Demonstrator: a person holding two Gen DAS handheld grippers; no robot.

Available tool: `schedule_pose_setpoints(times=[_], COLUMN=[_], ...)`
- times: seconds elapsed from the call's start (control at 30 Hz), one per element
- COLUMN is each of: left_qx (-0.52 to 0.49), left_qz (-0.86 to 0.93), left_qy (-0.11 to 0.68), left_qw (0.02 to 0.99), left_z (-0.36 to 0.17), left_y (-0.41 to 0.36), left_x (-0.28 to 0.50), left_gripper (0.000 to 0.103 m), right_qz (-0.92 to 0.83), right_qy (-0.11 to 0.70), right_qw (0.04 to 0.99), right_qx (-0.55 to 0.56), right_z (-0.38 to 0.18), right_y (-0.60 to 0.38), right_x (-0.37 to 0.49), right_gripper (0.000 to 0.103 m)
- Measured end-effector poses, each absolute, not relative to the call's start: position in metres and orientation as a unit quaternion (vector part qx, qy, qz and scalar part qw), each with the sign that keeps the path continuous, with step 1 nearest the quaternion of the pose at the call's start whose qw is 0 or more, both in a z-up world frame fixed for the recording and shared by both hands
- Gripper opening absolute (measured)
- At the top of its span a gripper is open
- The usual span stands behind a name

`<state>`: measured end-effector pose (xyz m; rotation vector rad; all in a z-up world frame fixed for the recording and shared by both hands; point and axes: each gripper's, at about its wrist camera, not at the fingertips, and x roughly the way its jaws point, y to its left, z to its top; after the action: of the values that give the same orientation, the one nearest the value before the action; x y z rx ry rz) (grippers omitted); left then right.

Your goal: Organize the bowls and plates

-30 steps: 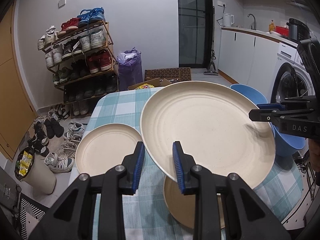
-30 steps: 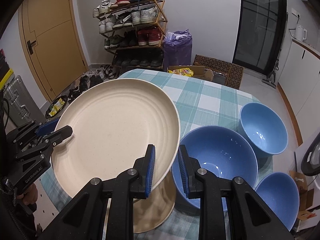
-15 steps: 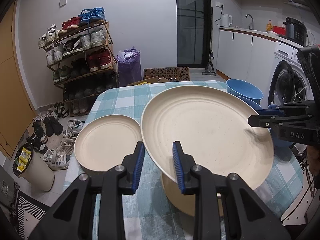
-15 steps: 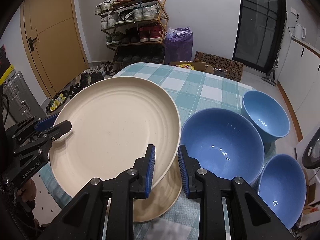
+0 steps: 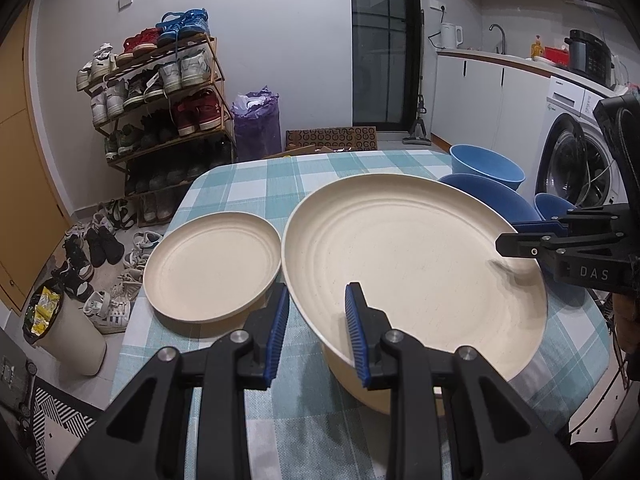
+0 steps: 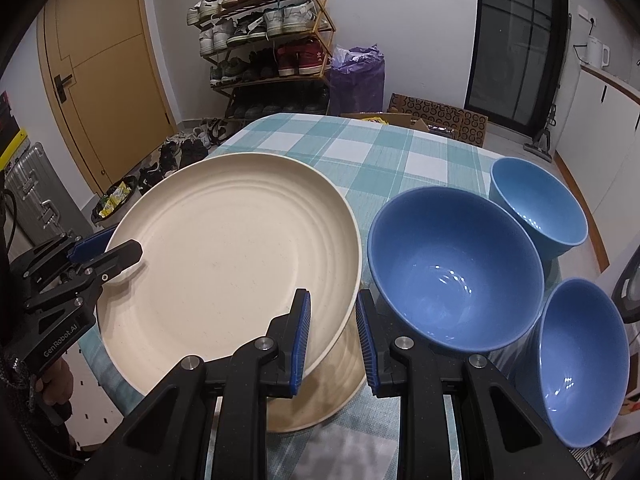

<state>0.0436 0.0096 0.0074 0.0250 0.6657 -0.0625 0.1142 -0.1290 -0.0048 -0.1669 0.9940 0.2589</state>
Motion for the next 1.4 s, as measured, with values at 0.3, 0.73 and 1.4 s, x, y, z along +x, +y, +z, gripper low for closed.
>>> schedule_pose_setpoints(times=[0.3, 0.73, 1.4], left_qx=[0.005, 0.012, 0.027], left_qz=[-0.040, -0.042, -0.045], left_qy=[0.332, 0.342, 0.355], left_qw=[0.942, 0.939, 0.933], left_z=[-0.005, -0.031, -0.060], left_y=[0.010, 0.005, -0.007], left_x=[0.046, 0.050, 0.057], left_gripper=[0.027, 0.027, 0.027], right_qz=[0.122, 0.102, 0.082], right_qy=[0.480, 0.496, 0.508], right_qw=[0.866, 0.859, 0.854], right_qx=[-0.070, -0.070, -0.074], right_z=[-0.017, -0.043, -0.070], right_y=[-0.135, -0.138, -0.143], right_x=[0.106, 0.108, 0.111], right_gripper=[0.024, 0.024, 0.024])
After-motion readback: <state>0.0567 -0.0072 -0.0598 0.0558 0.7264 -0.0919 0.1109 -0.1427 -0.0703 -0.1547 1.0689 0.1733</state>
